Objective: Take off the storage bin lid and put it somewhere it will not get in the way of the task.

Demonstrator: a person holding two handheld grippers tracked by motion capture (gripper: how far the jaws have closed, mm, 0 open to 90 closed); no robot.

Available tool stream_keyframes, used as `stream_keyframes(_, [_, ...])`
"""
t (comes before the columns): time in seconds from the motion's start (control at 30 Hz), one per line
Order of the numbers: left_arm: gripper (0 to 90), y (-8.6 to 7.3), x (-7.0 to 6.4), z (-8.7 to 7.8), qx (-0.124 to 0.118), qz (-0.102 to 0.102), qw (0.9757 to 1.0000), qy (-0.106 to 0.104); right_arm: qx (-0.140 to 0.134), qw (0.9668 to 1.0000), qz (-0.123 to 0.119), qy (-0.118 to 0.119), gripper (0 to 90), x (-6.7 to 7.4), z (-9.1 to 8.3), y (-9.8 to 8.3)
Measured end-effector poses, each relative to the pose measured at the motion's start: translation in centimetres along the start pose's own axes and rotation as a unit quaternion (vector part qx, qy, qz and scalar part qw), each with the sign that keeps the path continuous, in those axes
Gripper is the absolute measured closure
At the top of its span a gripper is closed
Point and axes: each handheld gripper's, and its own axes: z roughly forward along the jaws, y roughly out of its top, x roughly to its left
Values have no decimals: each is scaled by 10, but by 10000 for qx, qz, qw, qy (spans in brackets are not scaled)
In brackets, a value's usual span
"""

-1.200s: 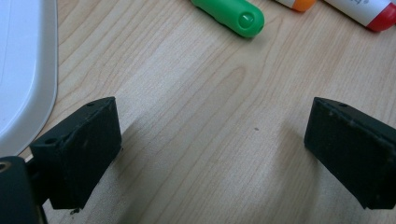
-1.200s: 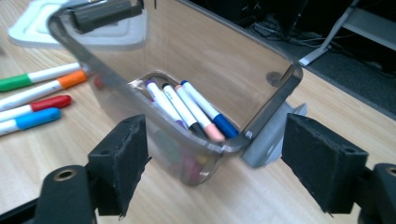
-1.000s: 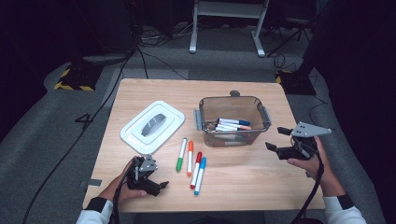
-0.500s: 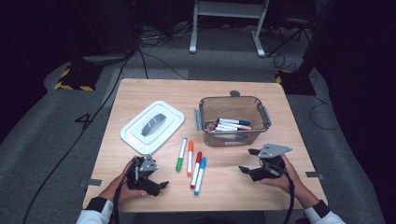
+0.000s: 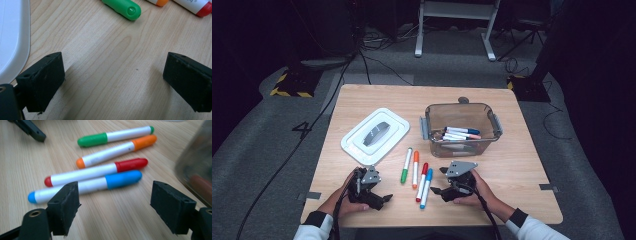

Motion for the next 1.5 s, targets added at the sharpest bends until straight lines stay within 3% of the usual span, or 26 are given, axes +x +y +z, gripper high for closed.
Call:
stream_keyframes(0.23, [41,0,0,0,4,13,10000,-4,-7,9999,95,-45,230,8,20,9])
stream_keyframes(0.47, [42,0,0,0,4,11,10000,-4,221,9996,-48,-196,226,16,29,7])
stream_keyframes(0.67, [42,0,0,0,4,13,10000,-4,389,9984,-12,-408,256,-2,16,-1])
stream_keyframes(0.83, [42,0,0,0,10,7,10000,-4,428,9976,186,-514,299,-21,6,-9])
stream_keyframes(1.1, [42,0,0,0,5,5,10000,-10,173,9992,36,-366,408,-26,12,-4])
stream_keyframes(1.17, [42,0,0,0,6,7,10000,-12,150,9993,113,-334,421,-29,15,-4])
stream_keyframes(1.3, [42,0,0,0,4,6,10000,-10,196,9985,68,-512,487,-35,20,-5])
stream_keyframes(1.5, [41,0,0,0,5,9,10000,-13,217,9987,323,-316,625,-48,15,-10])
